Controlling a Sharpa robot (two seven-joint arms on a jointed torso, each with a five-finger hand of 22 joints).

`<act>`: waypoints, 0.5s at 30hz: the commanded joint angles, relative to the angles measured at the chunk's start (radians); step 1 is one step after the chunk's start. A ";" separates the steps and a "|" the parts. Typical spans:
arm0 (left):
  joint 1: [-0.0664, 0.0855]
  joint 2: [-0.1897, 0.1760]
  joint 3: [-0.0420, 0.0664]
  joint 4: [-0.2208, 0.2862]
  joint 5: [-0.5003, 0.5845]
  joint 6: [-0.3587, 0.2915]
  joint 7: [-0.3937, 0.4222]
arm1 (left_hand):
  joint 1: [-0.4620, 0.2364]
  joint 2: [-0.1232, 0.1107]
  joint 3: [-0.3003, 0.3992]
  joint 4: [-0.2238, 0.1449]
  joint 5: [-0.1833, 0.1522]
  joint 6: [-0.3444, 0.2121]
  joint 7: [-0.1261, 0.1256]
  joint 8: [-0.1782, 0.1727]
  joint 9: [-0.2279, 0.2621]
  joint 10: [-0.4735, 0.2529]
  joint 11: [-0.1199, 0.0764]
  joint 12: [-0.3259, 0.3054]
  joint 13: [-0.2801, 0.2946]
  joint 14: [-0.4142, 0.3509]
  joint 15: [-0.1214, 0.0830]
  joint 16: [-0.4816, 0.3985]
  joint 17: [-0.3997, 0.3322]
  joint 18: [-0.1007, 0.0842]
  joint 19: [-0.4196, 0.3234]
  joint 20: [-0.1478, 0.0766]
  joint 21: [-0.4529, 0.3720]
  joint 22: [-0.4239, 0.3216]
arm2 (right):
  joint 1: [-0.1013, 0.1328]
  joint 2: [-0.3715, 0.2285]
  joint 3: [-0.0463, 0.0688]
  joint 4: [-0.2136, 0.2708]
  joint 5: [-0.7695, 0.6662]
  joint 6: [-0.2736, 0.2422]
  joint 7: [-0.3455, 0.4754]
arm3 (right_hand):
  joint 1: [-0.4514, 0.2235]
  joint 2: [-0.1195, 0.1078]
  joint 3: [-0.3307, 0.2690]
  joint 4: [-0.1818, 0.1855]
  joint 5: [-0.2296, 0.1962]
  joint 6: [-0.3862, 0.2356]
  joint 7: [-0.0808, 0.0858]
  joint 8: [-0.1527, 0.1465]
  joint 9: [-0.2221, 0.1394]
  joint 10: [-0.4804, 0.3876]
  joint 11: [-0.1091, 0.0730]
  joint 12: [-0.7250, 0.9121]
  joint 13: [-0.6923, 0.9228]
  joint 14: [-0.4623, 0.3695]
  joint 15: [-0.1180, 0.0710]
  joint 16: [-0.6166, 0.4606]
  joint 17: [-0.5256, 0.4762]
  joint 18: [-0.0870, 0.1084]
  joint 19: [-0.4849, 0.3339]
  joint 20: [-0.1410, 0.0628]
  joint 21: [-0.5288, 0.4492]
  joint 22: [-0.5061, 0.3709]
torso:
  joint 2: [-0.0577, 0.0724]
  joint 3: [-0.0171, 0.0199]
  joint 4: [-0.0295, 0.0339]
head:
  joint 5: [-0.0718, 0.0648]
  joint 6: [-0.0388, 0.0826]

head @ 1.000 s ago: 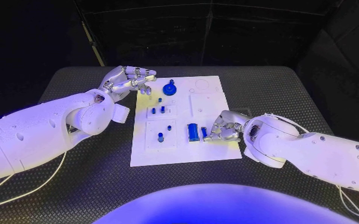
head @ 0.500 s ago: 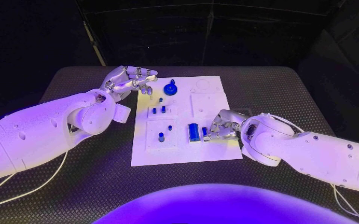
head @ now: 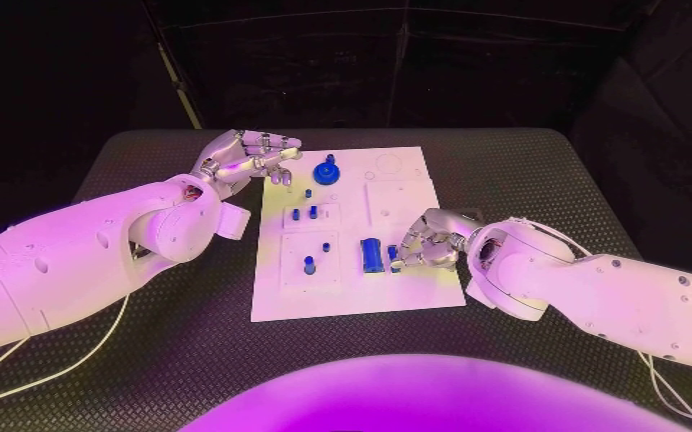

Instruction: Assemble the parts on the task board

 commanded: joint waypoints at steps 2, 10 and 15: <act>-0.003 0.005 0.001 -0.013 0.004 0.014 0.008 | -0.010 0.008 -0.008 0.004 -0.005 -0.006 0.004 -0.007 -0.002 -0.011 0.004 0.007 0.001 -0.005 0.001 -0.005 -0.002 0.012 0.004 0.005 -0.006 -0.004 | 0.004 -0.016 0.001 -0.014 0.301 -0.096 0.276 | 0.027 0.003 -0.024 -0.006 0.009 -0.051 0.022 -0.029 -0.013 -0.140 0.019 -0.249 -0.199 0.034 0.019 -0.105 0.006 0.042 -0.118 0.019 -0.166 -0.234 | -0.012 -0.0012 0.0009 | -0.010 0.000; -0.011 0.020 0.001 -0.058 0.016 0.009 0.027 | -0.043 -0.002 -0.051 0.027 -0.005 -0.018 -0.001 -0.012 -0.002 -0.028 0.009 0.010 0.001 -0.103 0.018 -0.132 -0.062 0.010 -0.077 0.023 -0.081 -0.067 | 0.064 0.026 0.002 -0.181 0.736 -0.136 0.565 | 0.094 0.034 -0.056 -0.019 0.011 -0.109 0.068 -0.065 -0.050 -0.413 0.070 -0.656 -0.540 -0.238 0.070 -0.732 -0.646 0.047 -0.241 0.070 -0.424 -0.417 | -0.049 -0.0074 -0.0024 | -0.023 0.000; -0.017 0.053 0.001 -0.120 0.044 -0.012 0.053 | -0.040 0.011 -0.103 0.050 -0.005 -0.054 -0.017 -0.026 -0.005 -0.039 0.042 -0.031 -0.021 -0.193 0.081 -0.433 -0.198 0.005 -0.317 0.083 -0.148 -0.281 | 0.097 0.115 0.003 -0.347 0.910 -0.109 0.685 | 0.133 0.065 -0.068 -0.036 -0.040 -0.108 0.095 -0.095 -0.098 -0.488 0.114 -0.832 -0.756 -0.381 0.126 -0.960 -0.766 0.040 -0.345 0.123 -0.609 -0.525 | -0.085 -0.0155 -0.0047 | -0.024 0.040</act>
